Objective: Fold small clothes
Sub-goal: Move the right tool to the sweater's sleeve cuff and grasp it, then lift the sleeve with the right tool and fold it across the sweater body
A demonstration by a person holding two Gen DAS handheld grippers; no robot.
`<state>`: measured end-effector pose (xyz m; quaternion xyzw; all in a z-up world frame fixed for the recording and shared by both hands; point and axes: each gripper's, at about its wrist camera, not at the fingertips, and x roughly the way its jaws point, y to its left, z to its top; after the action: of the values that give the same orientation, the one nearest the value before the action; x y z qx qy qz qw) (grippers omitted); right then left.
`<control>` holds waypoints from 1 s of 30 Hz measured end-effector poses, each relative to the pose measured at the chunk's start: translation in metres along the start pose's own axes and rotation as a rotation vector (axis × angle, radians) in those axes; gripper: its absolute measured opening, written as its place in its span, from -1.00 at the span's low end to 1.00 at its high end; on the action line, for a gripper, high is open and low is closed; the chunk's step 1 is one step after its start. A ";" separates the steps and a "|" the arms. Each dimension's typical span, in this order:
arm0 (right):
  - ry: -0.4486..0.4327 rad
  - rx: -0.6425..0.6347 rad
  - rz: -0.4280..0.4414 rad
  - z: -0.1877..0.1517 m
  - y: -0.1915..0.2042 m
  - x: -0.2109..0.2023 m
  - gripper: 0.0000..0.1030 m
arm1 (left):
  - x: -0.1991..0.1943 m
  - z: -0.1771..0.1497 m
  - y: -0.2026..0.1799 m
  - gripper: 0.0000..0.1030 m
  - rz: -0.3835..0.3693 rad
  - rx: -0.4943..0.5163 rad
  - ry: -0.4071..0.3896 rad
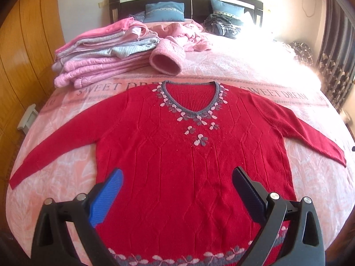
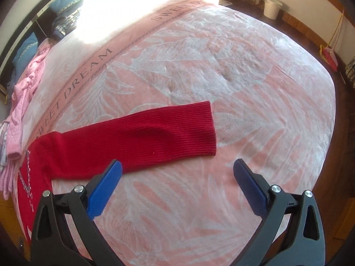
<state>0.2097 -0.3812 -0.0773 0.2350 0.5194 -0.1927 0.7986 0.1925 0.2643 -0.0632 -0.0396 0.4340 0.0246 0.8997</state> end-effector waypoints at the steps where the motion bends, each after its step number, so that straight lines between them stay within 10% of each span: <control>1: -0.002 0.015 0.021 0.007 -0.008 0.005 0.93 | 0.008 0.001 0.002 0.93 -0.002 -0.025 0.011; 7: 0.073 0.052 0.100 0.032 -0.034 0.055 0.87 | 0.042 0.000 0.008 0.93 0.049 -0.052 0.037; 11: 0.138 -0.002 0.144 0.034 -0.029 0.076 0.39 | 0.057 0.001 0.005 0.93 0.078 -0.044 0.048; 16: 0.153 -0.068 0.111 0.033 -0.017 0.084 0.43 | 0.066 0.004 -0.005 0.93 0.086 -0.027 0.050; 23: 0.134 -0.052 0.171 0.035 -0.024 0.080 -0.81 | 0.062 0.007 -0.022 0.93 0.066 0.044 0.021; 30: -0.018 -0.036 0.207 0.049 -0.004 0.035 -0.84 | 0.065 0.019 -0.003 0.93 0.073 -0.023 0.019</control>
<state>0.2571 -0.4143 -0.0933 0.2712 0.4886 -0.1019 0.8230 0.2480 0.2633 -0.1027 -0.0345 0.4433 0.0619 0.8936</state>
